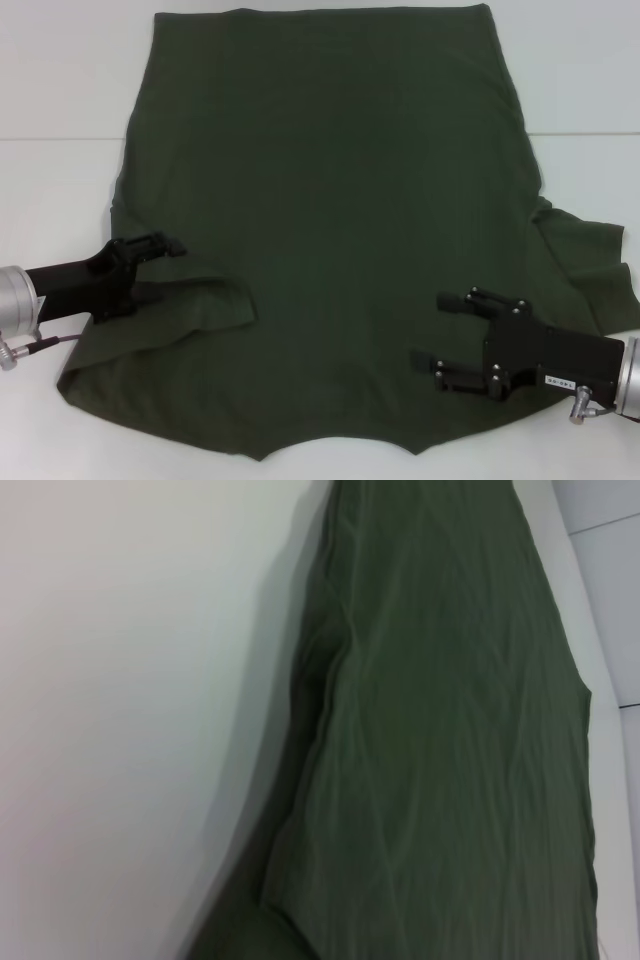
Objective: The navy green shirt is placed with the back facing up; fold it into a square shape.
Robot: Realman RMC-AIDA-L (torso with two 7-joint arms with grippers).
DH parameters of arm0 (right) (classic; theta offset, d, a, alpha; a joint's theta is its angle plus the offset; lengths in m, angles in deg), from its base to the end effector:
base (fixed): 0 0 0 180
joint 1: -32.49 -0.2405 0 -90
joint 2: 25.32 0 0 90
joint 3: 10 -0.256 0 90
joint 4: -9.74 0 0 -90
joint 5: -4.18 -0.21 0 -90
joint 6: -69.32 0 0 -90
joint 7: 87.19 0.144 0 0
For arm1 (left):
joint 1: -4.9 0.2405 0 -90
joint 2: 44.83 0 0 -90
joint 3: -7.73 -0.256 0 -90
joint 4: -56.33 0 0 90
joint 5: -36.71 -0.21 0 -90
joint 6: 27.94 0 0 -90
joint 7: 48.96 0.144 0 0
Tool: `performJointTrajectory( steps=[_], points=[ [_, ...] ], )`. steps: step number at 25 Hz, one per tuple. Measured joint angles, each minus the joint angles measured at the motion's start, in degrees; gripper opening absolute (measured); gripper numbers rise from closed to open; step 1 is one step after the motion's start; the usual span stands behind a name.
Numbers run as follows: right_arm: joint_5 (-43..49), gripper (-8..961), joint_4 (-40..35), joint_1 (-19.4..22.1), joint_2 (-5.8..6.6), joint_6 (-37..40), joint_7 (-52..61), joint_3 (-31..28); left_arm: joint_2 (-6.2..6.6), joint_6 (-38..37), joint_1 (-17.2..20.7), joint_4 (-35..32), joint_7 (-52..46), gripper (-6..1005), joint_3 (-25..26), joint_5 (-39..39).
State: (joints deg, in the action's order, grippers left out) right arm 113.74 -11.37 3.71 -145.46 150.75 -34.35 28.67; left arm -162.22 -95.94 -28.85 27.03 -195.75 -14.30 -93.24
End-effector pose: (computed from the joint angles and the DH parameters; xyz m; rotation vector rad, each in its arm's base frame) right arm 0.2851 0.3038 -0.0513 -2.6493 0.4156 0.7146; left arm -0.3305 0.3595 0.0082 -1.5830 -2.1999 -0.7882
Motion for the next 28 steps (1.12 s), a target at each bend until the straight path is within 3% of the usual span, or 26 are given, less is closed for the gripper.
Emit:
performJointTrajectory(
  steps=[28],
  points=[
    [-0.1, 884, 0.4, -0.3, -0.01, 0.4, 0.1, 0.0, -0.15, 6.7, -3.0, 1.4, 0.5, 828, 0.0, 0.4]
  ],
)
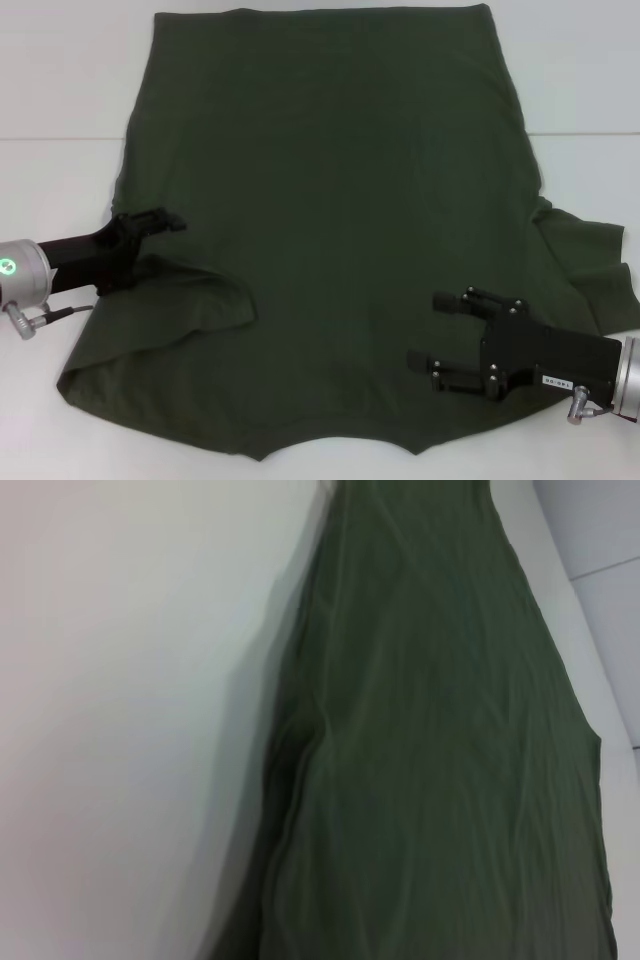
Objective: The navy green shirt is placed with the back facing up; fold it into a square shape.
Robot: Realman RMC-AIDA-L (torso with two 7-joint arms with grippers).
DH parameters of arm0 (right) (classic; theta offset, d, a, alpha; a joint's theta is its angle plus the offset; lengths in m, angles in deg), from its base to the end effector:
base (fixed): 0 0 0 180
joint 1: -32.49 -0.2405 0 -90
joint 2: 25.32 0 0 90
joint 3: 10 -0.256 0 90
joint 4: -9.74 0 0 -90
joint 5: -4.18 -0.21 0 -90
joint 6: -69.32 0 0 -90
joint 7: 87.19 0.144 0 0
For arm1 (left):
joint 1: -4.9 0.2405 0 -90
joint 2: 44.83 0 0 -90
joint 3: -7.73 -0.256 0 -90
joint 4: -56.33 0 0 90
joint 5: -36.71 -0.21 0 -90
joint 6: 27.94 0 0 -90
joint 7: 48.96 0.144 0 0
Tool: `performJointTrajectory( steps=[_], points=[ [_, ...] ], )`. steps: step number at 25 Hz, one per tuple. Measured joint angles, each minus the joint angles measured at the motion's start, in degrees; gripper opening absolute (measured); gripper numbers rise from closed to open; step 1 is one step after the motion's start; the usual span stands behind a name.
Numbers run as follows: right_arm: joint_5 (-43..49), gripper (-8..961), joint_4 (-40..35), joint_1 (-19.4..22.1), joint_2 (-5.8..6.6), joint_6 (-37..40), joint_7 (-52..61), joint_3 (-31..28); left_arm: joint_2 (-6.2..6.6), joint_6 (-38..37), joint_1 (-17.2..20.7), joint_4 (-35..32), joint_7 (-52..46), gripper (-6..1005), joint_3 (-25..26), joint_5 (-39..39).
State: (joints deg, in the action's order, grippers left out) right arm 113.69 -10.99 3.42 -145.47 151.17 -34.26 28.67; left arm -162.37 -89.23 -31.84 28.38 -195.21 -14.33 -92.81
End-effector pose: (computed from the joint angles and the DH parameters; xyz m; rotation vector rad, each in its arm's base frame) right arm 0.2827 0.3037 -0.0524 -2.6556 0.4163 0.7291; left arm -0.3234 0.3822 0.0074 -1.5480 -2.1243 -0.7914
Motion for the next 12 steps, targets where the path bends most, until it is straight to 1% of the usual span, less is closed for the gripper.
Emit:
performJointTrajectory(
  steps=[3, 9, 12],
  points=[
    [0.0, 884, 0.0, 0.0, 0.00, 0.1, 0.1, 0.0, 0.03, -0.6, -0.2, 0.0, 0.0, 827, -0.1, -0.3],
    [0.0, 885, 0.0, 0.0, 0.00, 0.1, 0.1, 0.0, -0.16, -0.9, 1.4, 0.0, -0.5, 827, 0.1, -0.3],
    [0.0, 885, 0.0, 0.0, 0.00, 0.1, 0.1, 0.0, -0.21, -0.6, 1.5, 0.0, -0.5, 828, 0.2, -0.2]
  ],
)
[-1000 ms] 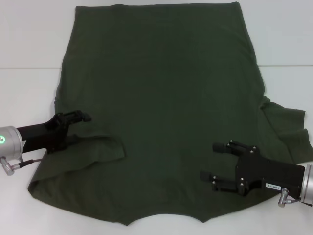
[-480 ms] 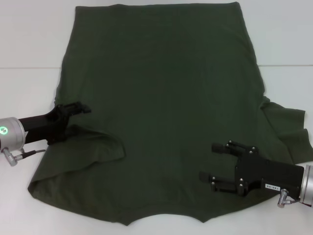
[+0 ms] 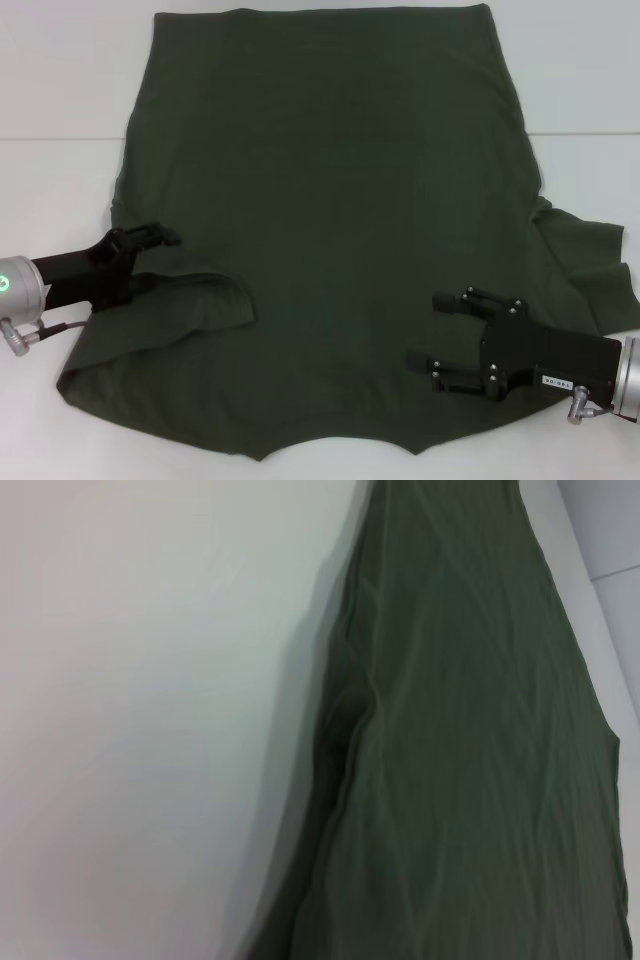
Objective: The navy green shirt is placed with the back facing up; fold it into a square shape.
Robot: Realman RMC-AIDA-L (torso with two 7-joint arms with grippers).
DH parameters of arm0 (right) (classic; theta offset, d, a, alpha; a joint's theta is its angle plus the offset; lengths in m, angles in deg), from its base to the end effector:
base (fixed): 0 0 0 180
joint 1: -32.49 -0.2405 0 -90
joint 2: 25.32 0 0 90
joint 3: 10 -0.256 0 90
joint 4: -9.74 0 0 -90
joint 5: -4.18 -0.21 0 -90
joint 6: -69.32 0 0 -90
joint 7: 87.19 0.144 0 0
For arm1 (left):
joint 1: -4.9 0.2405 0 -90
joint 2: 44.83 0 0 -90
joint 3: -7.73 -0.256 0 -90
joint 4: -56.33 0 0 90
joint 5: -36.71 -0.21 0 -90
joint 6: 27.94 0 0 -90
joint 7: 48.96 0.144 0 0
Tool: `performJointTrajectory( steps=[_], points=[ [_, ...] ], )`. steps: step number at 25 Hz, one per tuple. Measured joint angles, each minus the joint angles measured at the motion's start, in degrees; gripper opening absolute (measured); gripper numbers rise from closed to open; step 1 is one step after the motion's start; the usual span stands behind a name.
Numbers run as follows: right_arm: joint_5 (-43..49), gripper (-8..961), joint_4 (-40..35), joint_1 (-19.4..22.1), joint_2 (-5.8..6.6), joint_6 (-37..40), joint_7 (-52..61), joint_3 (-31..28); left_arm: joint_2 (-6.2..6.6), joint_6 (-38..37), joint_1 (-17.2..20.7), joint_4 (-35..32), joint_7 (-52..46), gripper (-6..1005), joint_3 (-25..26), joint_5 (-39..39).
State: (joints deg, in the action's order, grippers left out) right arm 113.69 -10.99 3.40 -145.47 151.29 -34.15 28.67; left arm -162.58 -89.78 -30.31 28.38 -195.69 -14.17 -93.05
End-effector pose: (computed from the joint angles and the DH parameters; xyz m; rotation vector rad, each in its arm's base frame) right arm 0.2824 0.3036 -0.0523 -2.6566 0.4177 0.7321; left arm -0.3322 0.3720 0.0051 -1.5166 -2.1574 -0.7848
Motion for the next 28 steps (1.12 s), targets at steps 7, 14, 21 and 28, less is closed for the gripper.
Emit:
performJointTrajectory(
  steps=[7, 14, 21, 28],
  points=[
    [0.0, 885, 0.0, 0.0, 0.00, 0.5, -0.1, 0.0, -0.59, 1.7, -0.3, 0.0, -0.1, 828, 0.3, 0.9],
    [0.0, 885, 0.0, 0.0, 0.10, 0.7, -0.2, 0.0, -1.41, 4.2, -1.3, 0.0, -0.1, 827, 0.4, 1.4],
    [0.0, 884, 0.0, 0.0, 0.09, 0.7, -0.3, 0.0, -1.65, 6.2, -2.7, -0.1, 1.5, 828, 0.0, 4.1],
    [0.0, 883, 0.0, 0.0, 0.09, 0.8, -0.3, 0.0, -2.64, 6.5, -7.9, 0.0, 6.2, 827, -1.6, 5.6]
  ],
)
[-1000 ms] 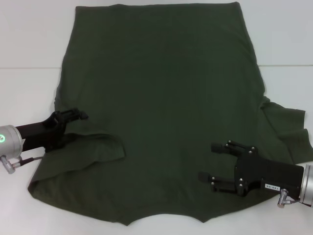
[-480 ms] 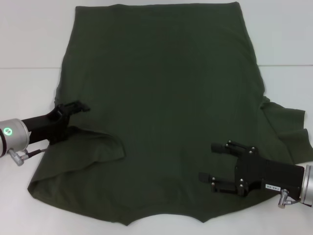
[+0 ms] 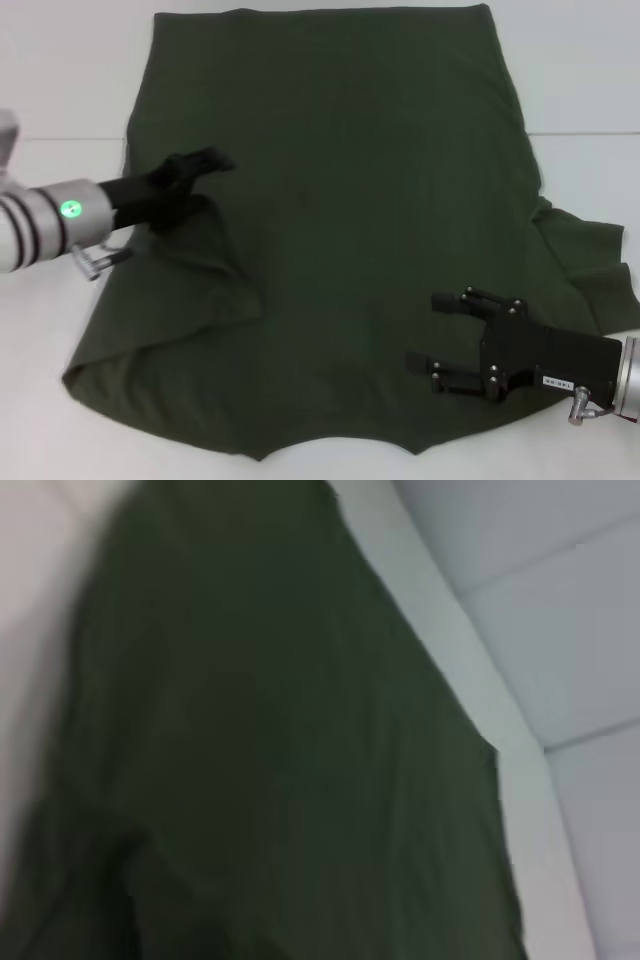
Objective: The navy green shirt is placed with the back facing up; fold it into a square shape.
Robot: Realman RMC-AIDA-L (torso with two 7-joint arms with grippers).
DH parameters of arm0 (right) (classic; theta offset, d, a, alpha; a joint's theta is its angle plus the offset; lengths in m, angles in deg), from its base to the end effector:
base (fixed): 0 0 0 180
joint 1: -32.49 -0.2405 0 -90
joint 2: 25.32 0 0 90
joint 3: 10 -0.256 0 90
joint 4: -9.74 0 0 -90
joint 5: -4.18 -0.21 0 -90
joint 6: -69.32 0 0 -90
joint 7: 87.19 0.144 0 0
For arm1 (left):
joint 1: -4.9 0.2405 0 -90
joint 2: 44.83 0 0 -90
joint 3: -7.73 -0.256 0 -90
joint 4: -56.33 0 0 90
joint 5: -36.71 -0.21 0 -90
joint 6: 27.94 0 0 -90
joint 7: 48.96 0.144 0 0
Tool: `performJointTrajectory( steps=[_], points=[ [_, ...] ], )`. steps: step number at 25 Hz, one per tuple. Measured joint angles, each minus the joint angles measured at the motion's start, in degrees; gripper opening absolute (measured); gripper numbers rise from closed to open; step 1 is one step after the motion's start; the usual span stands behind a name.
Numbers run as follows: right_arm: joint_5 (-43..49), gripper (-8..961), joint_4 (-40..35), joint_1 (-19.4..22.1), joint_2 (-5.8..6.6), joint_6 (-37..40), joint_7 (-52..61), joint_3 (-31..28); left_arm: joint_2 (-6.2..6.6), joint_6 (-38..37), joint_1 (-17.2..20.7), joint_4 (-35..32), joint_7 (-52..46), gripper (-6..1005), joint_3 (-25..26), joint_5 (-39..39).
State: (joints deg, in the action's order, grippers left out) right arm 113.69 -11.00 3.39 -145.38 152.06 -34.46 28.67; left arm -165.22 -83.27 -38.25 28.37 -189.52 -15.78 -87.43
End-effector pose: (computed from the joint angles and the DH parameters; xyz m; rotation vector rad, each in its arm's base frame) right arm 0.2812 0.3027 -0.0514 -2.6625 0.4042 0.7434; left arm -0.2722 0.4211 -0.0071 -1.6638 -1.9587 -0.8836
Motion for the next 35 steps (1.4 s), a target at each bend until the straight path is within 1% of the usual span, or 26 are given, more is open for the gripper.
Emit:
performJointTrajectory(
  steps=[4, 6, 11, 17, 21, 27, 30, 35],
  points=[
    [-0.1, 883, 0.0, 0.0, -0.05, 0.1, 0.0, 0.0, -1.65, 1.3, -3.2, 0.0, 2.8, 827, -1.0, 0.0],
    [-0.1, 882, 0.0, 0.0, -0.09, 0.1, 0.0, 0.0, -2.26, 1.9, -4.2, 0.0, 3.2, 827, -1.8, 0.0],
    [-0.1, 884, 0.0, 0.1, -0.08, 0.3, 0.0, 0.0, -2.72, 3.4, -4.3, 0.0, 3.2, 827, -2.4, 0.0],
    [-0.1, 882, 0.0, 0.2, -0.09, 0.7, 0.0, 0.0, -2.30, 3.3, -2.4, -0.1, 2.7, 828, -2.3, 0.9],
    [-0.1, 883, 0.0, 0.1, -0.08, 0.9, 0.0, 0.1, -1.93, 2.2, -1.2, -0.1, 2.4, 828, -2.3, 3.1],
    [-0.1, 884, 0.0, 0.0, -0.08, 1.6, -0.1, 0.0, -1.18, -6.1, 0.5, 0.2, -1.6, 827, -2.9, 4.3],
    [-0.1, 883, 0.0, 0.1, -0.08, 1.7, -0.1, 0.0, -1.18, -8.1, 1.6, 0.6, -3.6, 827, -3.8, 4.2],
    [-0.3, 883, 0.0, 0.1, -0.08, 1.7, -0.9, 0.0, -0.70, -9.4, 3.3, 1.1, -3.6, 827, -3.8, 4.4]
  ],
)
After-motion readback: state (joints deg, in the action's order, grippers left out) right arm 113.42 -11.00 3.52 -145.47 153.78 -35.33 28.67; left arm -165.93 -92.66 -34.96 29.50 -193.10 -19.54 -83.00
